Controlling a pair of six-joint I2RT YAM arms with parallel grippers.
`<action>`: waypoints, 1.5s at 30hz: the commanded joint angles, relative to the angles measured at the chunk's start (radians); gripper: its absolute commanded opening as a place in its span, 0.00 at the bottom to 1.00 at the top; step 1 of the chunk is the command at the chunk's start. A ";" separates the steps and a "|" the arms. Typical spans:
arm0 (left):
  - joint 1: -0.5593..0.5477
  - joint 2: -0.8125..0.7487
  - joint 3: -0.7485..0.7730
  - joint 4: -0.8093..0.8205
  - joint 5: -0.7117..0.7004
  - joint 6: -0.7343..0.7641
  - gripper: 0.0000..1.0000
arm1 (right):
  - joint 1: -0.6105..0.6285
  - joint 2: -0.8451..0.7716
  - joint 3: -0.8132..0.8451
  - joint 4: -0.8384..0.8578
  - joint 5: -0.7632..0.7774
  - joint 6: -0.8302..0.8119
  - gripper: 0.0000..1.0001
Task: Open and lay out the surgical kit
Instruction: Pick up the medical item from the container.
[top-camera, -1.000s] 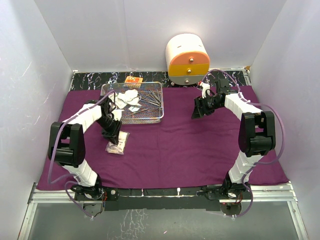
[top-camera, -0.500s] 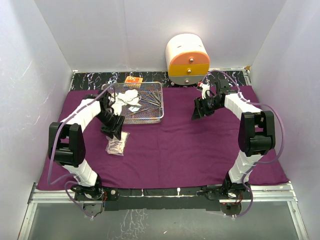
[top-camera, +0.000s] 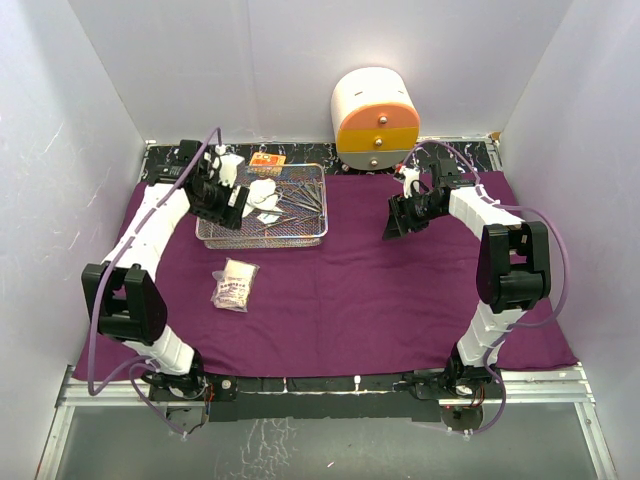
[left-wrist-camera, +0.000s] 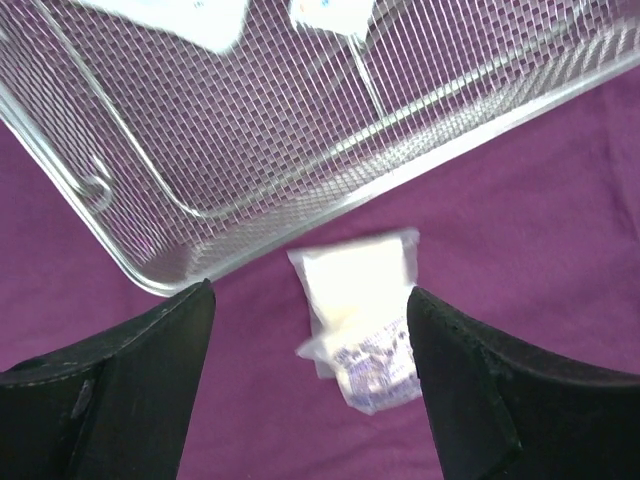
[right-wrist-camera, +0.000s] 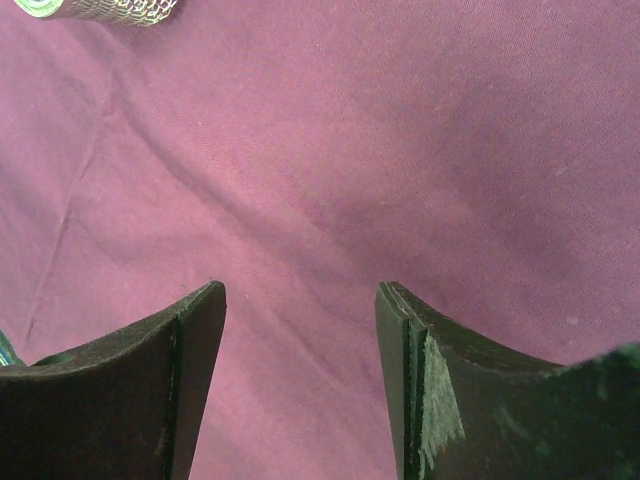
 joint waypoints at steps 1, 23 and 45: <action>-0.004 0.060 0.082 0.116 -0.050 -0.012 0.77 | -0.006 -0.012 0.039 0.008 -0.018 -0.008 0.60; 0.025 0.549 0.448 0.287 -0.150 -0.127 0.68 | -0.033 -0.196 -0.084 0.134 0.019 -0.009 0.60; 0.025 0.738 0.592 0.283 0.059 -0.223 0.71 | -0.043 -0.254 -0.212 0.231 0.015 -0.021 0.60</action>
